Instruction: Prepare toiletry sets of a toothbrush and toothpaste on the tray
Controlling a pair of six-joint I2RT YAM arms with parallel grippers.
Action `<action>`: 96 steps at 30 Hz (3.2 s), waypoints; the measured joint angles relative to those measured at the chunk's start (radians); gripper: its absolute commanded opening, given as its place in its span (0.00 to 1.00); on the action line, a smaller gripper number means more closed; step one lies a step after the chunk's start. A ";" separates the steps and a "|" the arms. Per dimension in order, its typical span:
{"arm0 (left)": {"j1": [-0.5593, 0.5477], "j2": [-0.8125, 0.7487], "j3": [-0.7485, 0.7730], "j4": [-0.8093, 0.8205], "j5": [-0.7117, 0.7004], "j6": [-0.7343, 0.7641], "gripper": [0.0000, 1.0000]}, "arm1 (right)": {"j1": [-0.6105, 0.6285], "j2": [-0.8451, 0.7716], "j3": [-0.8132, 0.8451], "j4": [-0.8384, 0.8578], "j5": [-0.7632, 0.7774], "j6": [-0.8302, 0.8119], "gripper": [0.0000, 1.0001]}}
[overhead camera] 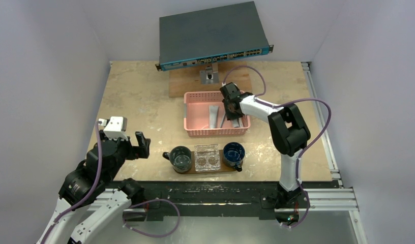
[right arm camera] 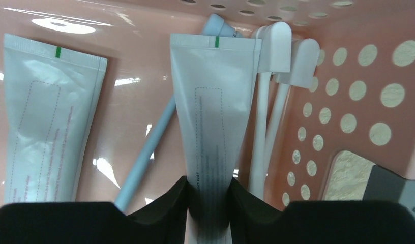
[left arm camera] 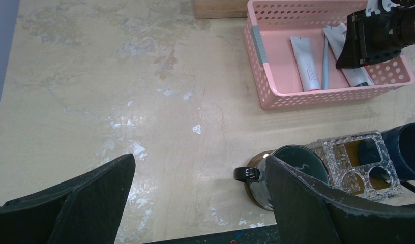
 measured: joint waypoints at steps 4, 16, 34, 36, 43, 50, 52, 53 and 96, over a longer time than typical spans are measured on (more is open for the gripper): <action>0.000 0.000 0.000 0.000 0.000 0.002 1.00 | -0.001 0.002 -0.003 0.005 0.003 -0.001 0.11; 0.000 0.001 0.000 0.000 0.000 0.003 1.00 | 0.000 -0.058 -0.014 -0.013 0.002 0.000 0.00; 0.000 0.011 -0.003 0.010 0.047 0.004 1.00 | 0.119 -0.359 -0.016 -0.038 0.003 -0.051 0.01; 0.000 0.015 -0.003 0.016 0.070 0.003 1.00 | 0.159 -0.386 -0.026 -0.036 0.000 -0.076 0.01; 0.000 0.069 -0.002 0.030 0.189 -0.002 1.00 | 0.279 -0.536 -0.126 -0.015 -0.055 -0.181 0.03; 0.000 0.156 0.060 0.030 0.345 -0.032 1.00 | 0.402 -0.680 -0.227 0.001 -0.104 -0.304 0.02; 0.000 0.170 0.082 0.030 0.392 -0.040 1.00 | 0.435 -0.708 -0.241 0.006 -0.115 -0.330 0.01; 0.000 0.175 0.092 0.031 0.416 -0.048 1.00 | 0.449 -0.723 -0.248 0.011 -0.124 -0.342 0.01; 0.000 0.314 0.177 0.077 0.944 -0.317 0.55 | 0.904 -0.807 -0.318 0.235 -0.018 -0.705 0.00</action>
